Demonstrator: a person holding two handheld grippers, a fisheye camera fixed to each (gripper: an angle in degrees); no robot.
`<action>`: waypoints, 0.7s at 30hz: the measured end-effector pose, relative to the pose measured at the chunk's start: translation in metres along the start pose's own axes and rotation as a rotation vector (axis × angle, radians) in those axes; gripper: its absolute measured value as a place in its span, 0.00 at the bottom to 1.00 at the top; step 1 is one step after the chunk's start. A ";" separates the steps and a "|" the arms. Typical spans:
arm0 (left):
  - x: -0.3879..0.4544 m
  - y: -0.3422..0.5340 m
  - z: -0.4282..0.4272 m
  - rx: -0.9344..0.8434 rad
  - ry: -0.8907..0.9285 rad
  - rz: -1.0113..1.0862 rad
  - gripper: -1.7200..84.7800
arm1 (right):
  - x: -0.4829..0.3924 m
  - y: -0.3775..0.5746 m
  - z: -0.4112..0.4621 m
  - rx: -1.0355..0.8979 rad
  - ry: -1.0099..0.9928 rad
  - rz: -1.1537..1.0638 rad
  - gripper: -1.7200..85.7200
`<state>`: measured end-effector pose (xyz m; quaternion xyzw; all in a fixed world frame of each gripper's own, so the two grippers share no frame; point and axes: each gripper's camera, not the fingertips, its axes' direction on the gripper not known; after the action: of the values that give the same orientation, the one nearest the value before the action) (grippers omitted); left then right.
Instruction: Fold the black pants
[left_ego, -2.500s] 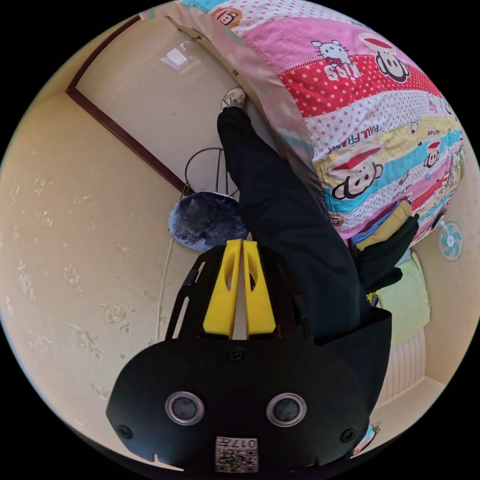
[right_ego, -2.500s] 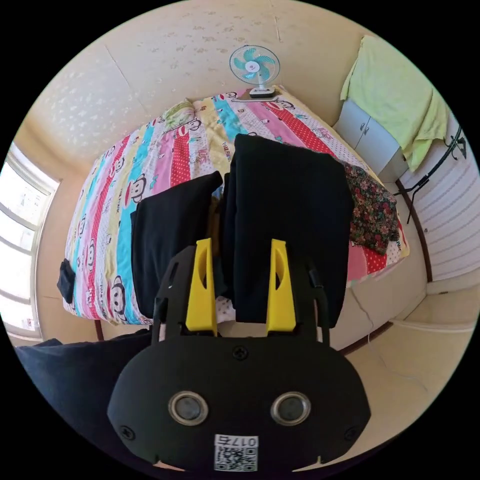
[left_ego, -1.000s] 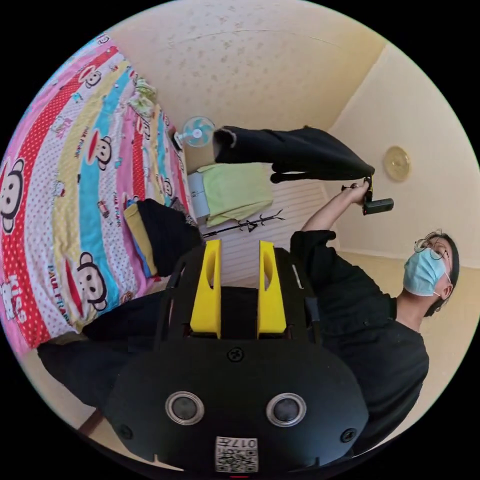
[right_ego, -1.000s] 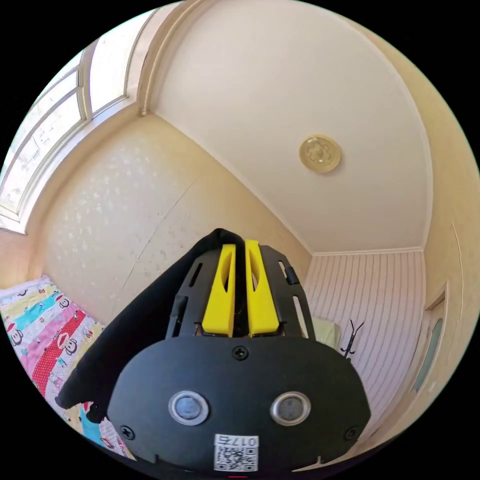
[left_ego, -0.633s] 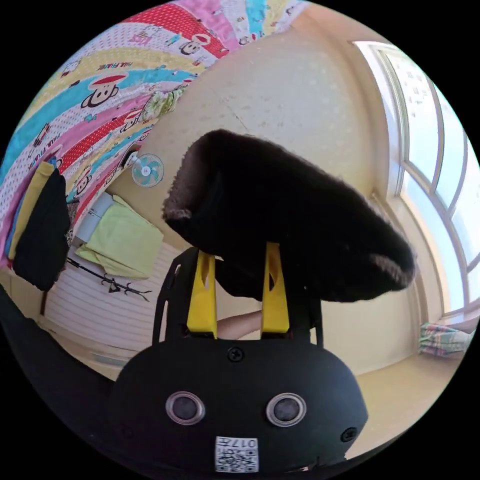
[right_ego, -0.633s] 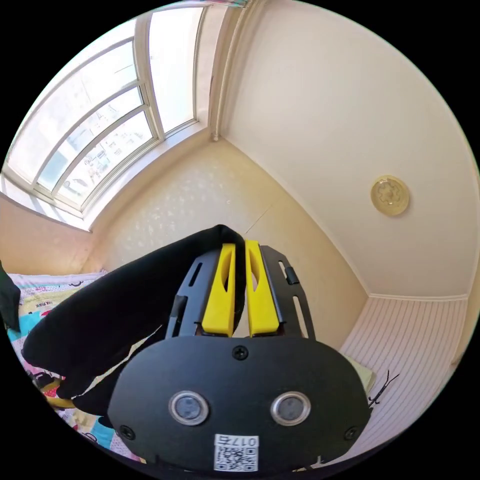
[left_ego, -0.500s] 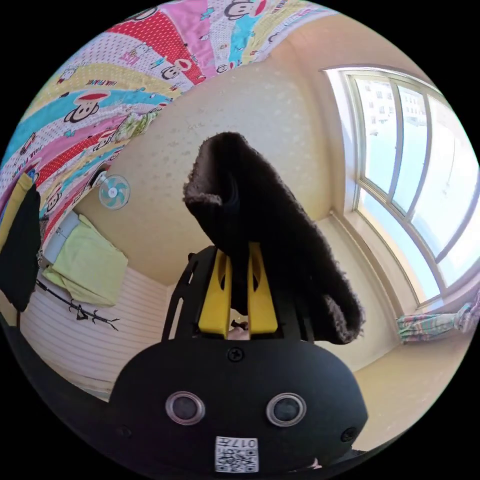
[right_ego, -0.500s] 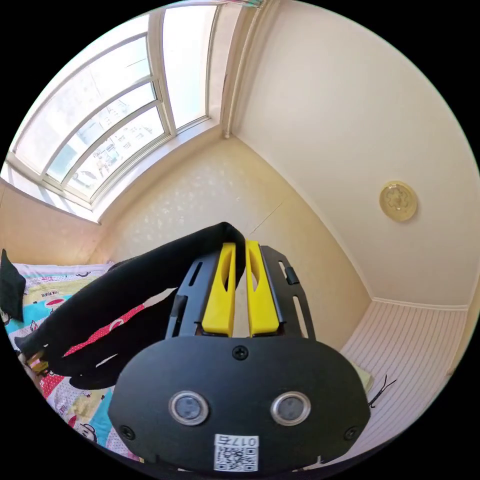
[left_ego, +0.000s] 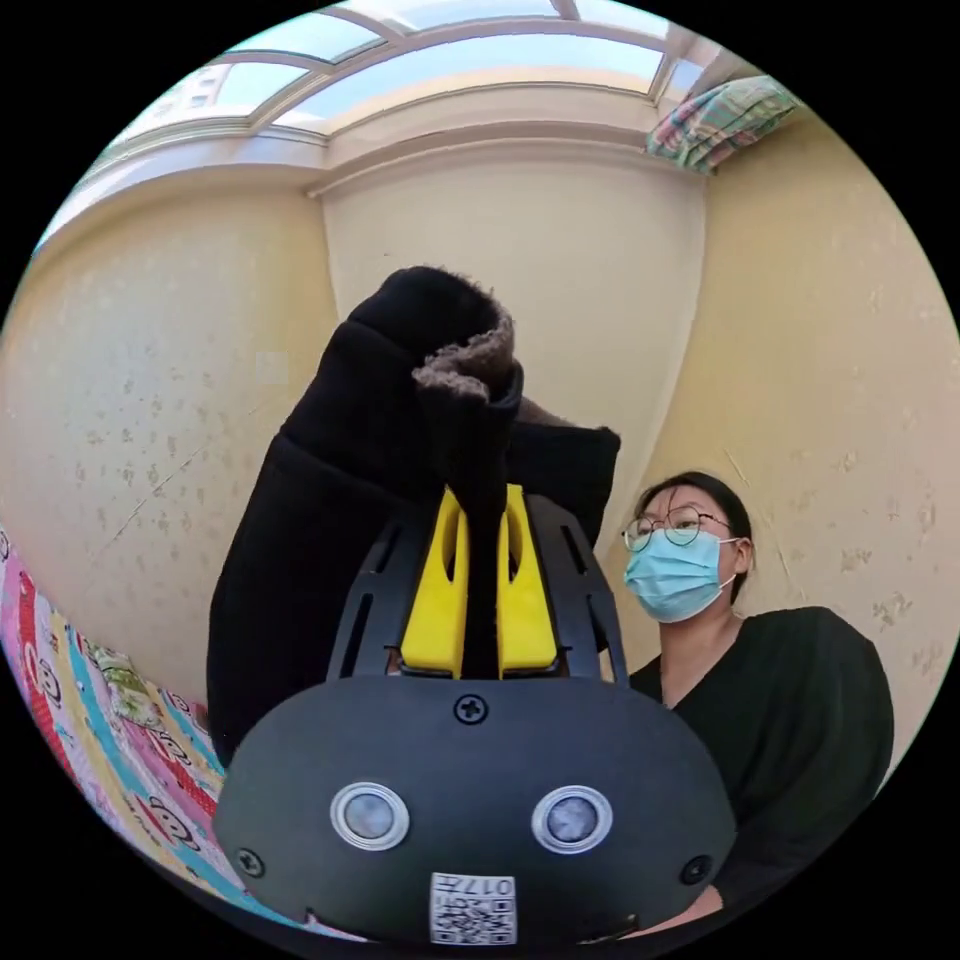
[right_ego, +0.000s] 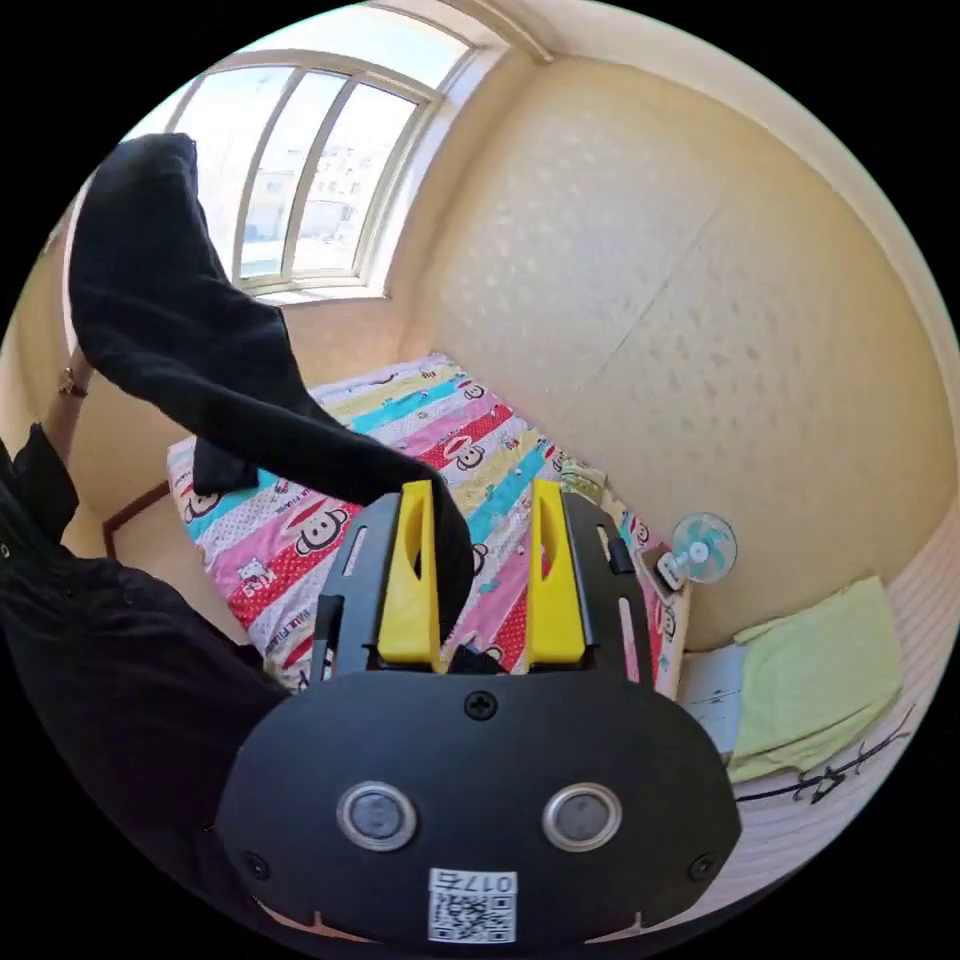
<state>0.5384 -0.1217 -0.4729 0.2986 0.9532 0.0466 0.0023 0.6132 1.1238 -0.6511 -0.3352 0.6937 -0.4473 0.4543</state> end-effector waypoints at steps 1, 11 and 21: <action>-0.008 0.014 0.030 -0.027 0.060 -0.011 0.07 | 0.001 0.008 -0.007 0.050 -0.031 0.045 0.17; -0.183 0.308 0.136 -0.479 -0.309 -0.635 0.07 | -0.014 0.000 0.071 0.048 -0.654 0.233 0.16; -0.085 0.250 0.136 -0.776 -0.450 -0.245 0.06 | 0.171 0.075 -0.008 0.366 -0.996 0.476 0.09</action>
<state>0.7545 0.0460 -0.5877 0.1633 0.8695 0.3332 0.3261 0.5397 1.0052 -0.7750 -0.2561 0.3641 -0.2337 0.8644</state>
